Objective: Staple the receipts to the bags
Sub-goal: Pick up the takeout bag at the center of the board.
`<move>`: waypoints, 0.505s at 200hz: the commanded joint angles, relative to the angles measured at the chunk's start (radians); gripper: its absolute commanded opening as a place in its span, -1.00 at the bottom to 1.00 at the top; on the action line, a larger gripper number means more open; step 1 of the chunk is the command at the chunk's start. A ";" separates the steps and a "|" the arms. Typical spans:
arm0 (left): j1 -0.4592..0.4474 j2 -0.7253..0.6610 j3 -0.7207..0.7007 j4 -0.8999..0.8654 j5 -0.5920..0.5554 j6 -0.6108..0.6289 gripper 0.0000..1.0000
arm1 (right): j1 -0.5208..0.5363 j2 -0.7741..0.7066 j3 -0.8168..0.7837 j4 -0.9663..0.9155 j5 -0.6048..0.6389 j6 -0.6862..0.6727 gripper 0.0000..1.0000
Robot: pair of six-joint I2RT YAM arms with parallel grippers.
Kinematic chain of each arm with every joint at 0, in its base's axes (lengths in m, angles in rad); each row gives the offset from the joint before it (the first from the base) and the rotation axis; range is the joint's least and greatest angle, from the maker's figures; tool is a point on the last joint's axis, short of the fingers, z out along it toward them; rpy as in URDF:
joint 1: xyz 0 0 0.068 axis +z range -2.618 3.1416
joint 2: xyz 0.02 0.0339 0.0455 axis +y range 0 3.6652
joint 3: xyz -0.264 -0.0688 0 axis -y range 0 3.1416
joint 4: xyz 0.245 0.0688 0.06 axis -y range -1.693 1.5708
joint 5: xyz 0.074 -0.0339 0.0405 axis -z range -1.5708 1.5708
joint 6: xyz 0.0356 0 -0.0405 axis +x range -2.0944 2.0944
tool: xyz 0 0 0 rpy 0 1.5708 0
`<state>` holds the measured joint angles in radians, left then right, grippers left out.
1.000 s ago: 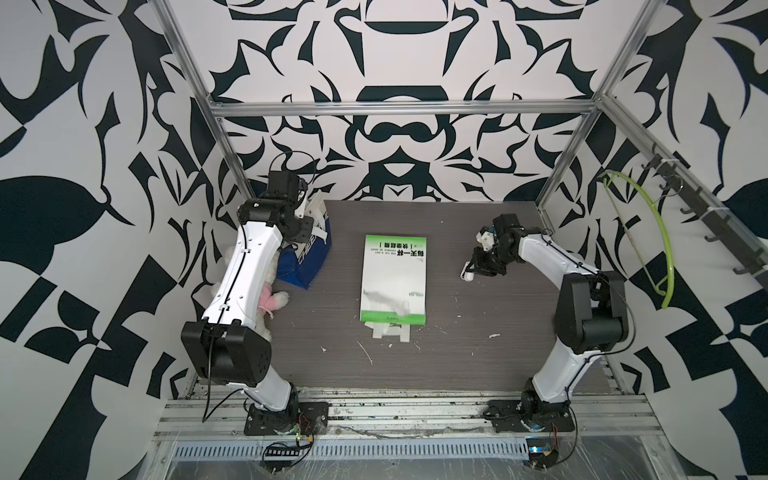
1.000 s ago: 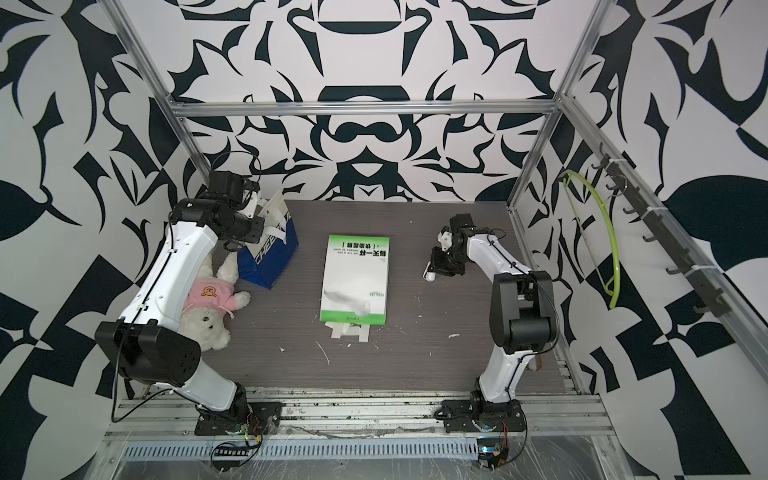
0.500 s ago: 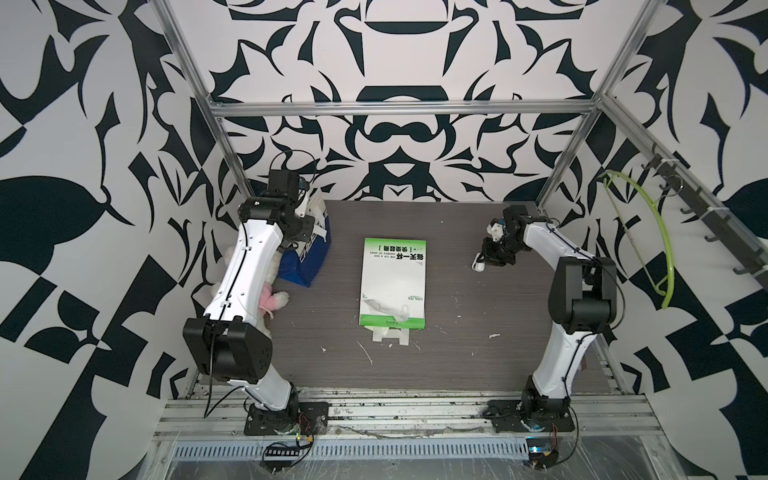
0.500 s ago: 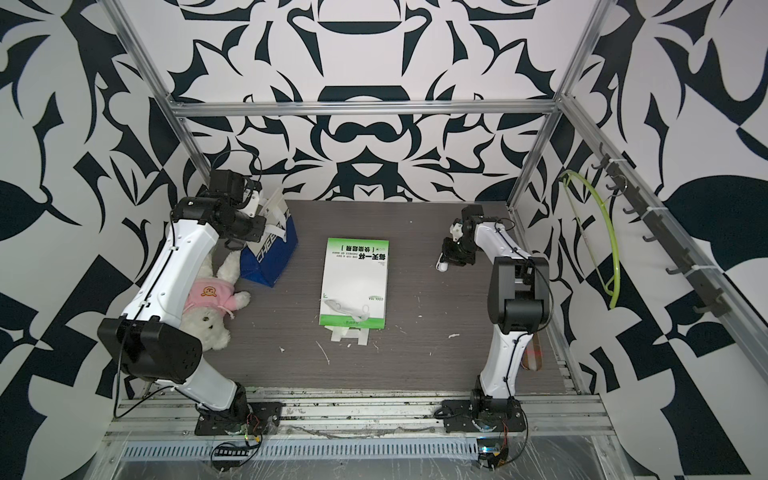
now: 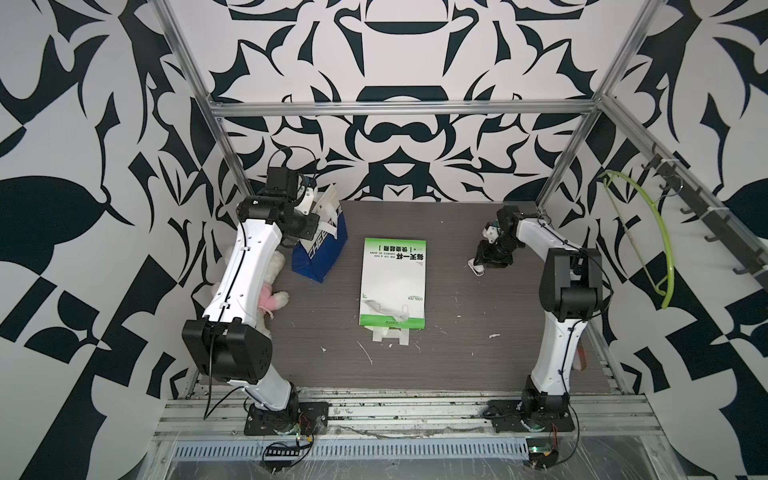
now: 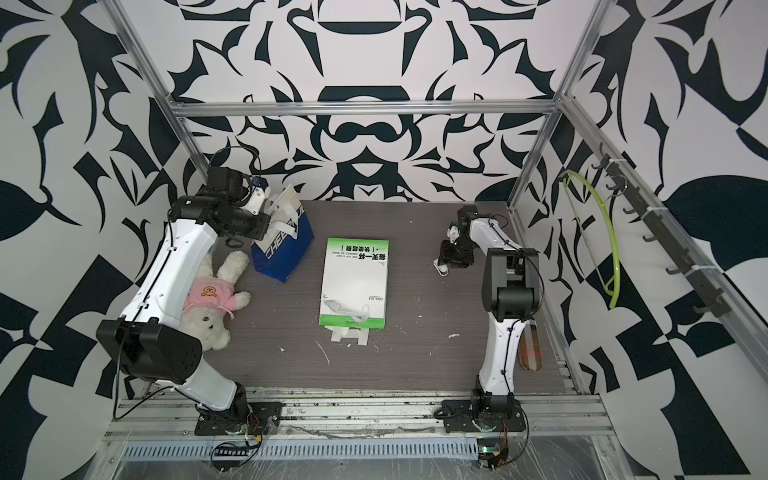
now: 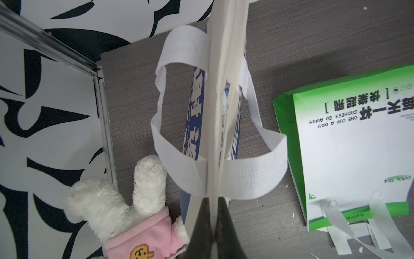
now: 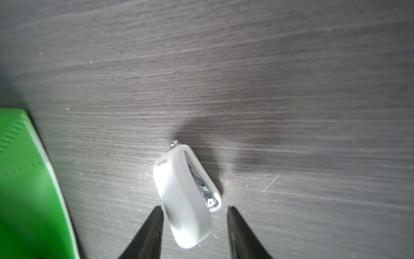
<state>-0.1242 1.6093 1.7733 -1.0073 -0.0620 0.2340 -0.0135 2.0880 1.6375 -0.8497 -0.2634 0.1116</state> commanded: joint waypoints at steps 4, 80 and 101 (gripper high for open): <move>0.005 -0.037 -0.014 0.015 0.010 0.021 -1.00 | 0.002 -0.133 0.031 -0.014 0.019 0.018 0.04; 0.005 -0.063 -0.059 0.059 0.021 -0.013 -1.00 | 0.106 -0.412 -0.431 0.419 -0.610 0.140 -0.25; 0.004 -0.061 -0.060 0.058 0.035 -0.014 -1.00 | 0.172 -0.373 -0.435 0.431 -0.588 0.175 -0.24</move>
<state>-0.1242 1.5703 1.7271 -0.9752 -0.0589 0.2317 0.0933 1.6718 1.2251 -0.4984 -0.7589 0.2375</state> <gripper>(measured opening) 0.059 0.380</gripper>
